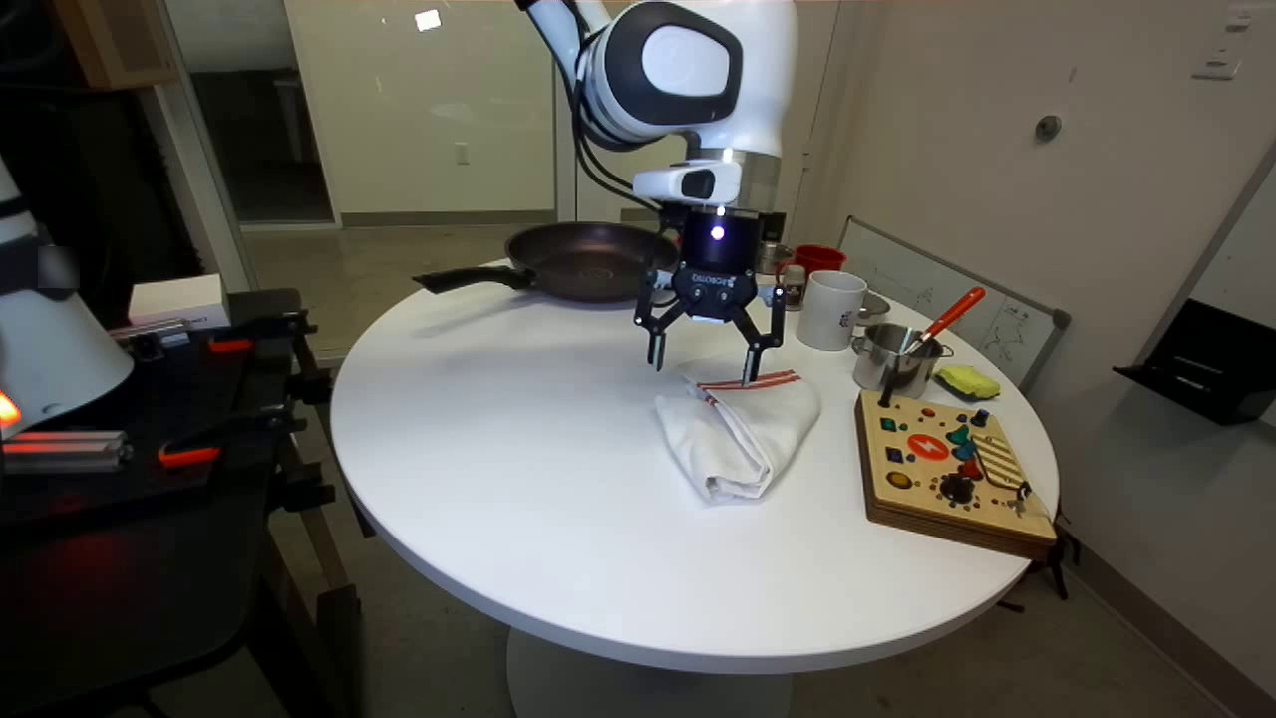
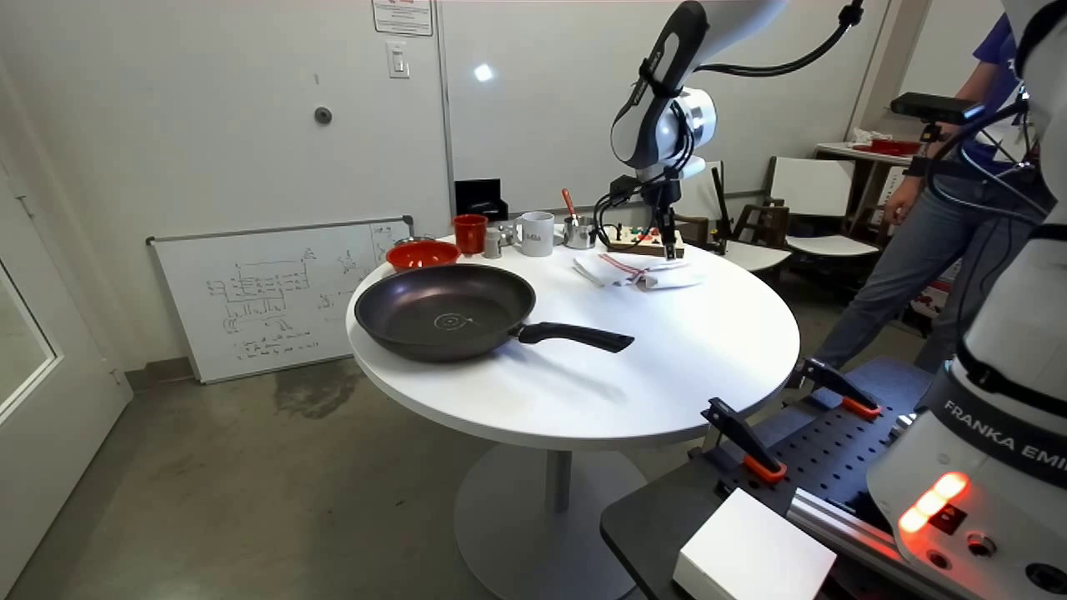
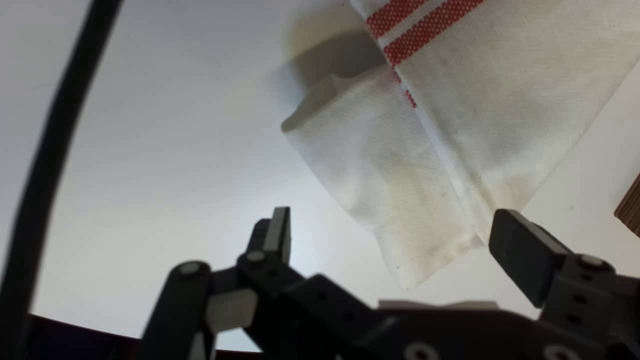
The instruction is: Fold the towel in half
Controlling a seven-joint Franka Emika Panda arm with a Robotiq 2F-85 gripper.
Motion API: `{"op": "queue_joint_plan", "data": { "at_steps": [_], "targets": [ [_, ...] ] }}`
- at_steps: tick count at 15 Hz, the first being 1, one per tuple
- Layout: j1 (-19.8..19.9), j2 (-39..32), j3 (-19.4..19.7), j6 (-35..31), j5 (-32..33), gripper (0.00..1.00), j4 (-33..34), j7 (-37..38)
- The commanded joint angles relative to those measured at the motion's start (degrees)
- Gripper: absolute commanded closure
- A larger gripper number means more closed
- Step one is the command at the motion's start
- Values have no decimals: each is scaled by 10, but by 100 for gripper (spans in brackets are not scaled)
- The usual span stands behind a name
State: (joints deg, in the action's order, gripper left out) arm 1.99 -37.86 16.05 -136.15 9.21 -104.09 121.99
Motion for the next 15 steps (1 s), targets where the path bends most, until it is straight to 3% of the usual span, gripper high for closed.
{"op": "queue_joint_plan", "data": {
  "at_steps": [1,15],
  "targets": [
    [-3,-2,4,1,-4,0,1,-3],
    [-4,-21,6,-22,-8,0,6,14]
  ]
}}
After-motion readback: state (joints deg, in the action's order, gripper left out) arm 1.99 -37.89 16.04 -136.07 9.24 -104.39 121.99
